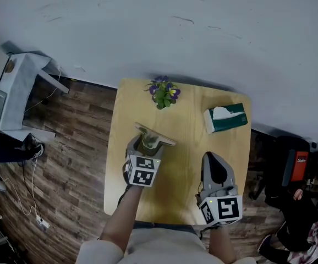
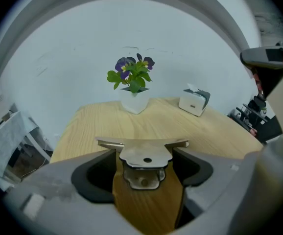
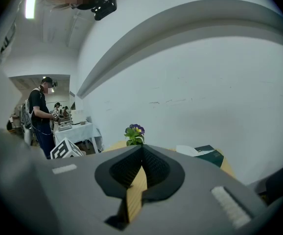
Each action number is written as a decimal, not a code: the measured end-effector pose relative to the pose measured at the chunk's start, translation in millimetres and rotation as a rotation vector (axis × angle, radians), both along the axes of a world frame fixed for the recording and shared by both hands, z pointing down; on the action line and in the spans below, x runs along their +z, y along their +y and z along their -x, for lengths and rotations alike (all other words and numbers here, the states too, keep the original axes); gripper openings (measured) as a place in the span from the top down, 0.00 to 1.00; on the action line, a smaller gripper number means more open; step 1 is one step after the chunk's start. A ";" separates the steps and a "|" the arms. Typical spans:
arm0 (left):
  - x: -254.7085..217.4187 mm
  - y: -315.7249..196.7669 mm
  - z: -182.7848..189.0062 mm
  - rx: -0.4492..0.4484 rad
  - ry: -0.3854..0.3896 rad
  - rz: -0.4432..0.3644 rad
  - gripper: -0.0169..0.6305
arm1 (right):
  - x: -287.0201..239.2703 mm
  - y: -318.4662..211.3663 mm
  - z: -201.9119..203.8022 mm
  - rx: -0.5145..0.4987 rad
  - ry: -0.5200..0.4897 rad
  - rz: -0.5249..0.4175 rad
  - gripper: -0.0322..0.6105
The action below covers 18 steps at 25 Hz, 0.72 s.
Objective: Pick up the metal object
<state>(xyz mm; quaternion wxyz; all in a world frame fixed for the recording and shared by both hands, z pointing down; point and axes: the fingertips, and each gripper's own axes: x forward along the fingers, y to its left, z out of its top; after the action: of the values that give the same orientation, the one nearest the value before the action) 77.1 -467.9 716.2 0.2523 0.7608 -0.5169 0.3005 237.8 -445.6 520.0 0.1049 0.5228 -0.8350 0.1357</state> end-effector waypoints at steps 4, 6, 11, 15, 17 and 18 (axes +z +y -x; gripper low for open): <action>4.4 -5.5 0.8 -0.022 0.002 0.007 0.41 | 2.2 -4.8 0.2 -0.003 0.004 0.003 0.95; 4.5 -7.2 3.1 -0.042 0.002 0.006 0.41 | 4.0 -6.3 0.2 -0.005 0.010 0.008 0.95; 3.6 -9.4 4.5 -0.044 -0.009 -0.001 0.50 | 7.8 -9.7 5.2 -0.018 0.015 0.015 0.95; 2.7 -8.5 4.8 -0.022 -0.017 0.007 0.50 | 5.8 -11.0 13.5 -0.036 0.016 0.011 0.95; 1.3 -6.6 5.1 -0.019 -0.003 0.018 0.50 | 3.9 -11.7 17.1 -0.043 0.013 0.004 0.95; 0.0 -5.8 5.3 -0.020 0.010 0.022 0.50 | 3.0 -12.1 19.1 -0.047 0.012 0.002 0.95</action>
<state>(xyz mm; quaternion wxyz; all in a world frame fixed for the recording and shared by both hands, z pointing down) 71.8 -473.7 716.1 0.2660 0.7543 -0.5200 0.2999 218.7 -457.7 523.1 0.1137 0.5037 -0.8463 0.1307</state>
